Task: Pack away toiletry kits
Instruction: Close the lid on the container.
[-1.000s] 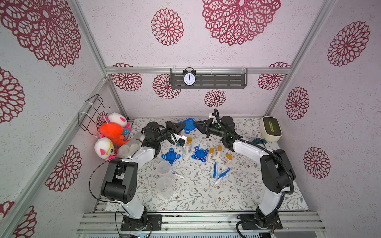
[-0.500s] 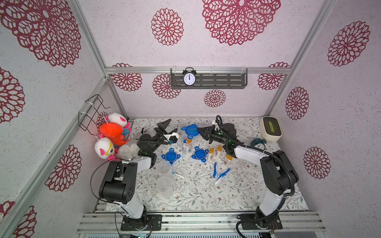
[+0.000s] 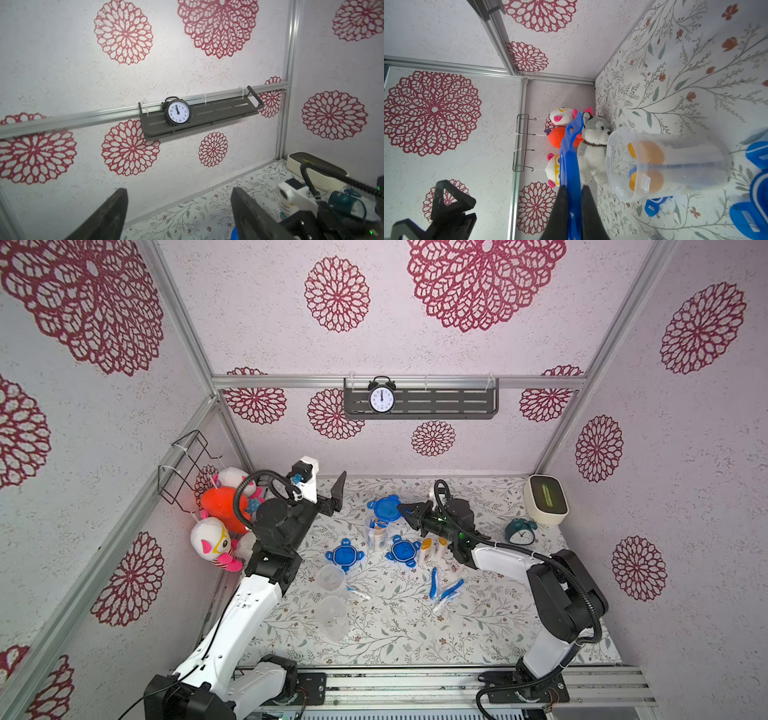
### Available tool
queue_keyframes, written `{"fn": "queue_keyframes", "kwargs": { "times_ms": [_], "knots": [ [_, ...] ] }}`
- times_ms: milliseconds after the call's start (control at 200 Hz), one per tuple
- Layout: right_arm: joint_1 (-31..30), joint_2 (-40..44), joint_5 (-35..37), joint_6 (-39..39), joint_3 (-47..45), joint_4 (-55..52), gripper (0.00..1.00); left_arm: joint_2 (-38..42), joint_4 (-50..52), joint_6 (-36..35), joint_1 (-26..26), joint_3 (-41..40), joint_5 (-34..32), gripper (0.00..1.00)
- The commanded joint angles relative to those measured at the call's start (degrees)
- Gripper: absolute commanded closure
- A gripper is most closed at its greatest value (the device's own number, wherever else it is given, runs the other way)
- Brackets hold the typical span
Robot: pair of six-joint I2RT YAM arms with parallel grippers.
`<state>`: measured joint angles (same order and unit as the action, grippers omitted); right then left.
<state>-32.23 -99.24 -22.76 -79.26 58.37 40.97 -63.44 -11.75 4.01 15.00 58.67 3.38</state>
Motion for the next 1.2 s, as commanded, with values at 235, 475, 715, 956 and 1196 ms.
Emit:
{"fn": "queue_keyframes", "kwargs": {
  "times_ms": [235, 475, 715, 956, 1196],
  "knots": [
    [-2.4, -3.86, 3.87, 5.0, 4.28, 2.56, 1.0, -5.64, 28.31, 13.19, 2.02, 8.12, 0.69, 0.02],
    [-2.31, -6.16, 4.45, 5.93, 6.15, 0.23, 1.0, -12.33, 27.21, 13.07, 2.22, 10.24, 2.27, 0.0],
    [-2.4, -8.52, 3.72, 5.23, 7.53, 0.59, 1.0, -19.25, 27.09, 14.63, 3.13, 14.1, 2.2, 0.04],
    [-2.14, -10.07, 3.31, 4.85, 7.94, 0.65, 1.0, -25.76, 29.6, 18.05, 3.42, 18.8, 2.57, 0.06],
    [-1.88, -11.1, 2.99, 4.07, 7.5, 1.04, 1.0, -28.69, 31.14, 17.82, 4.32, 20.92, 4.31, 0.07]
  ]
}}
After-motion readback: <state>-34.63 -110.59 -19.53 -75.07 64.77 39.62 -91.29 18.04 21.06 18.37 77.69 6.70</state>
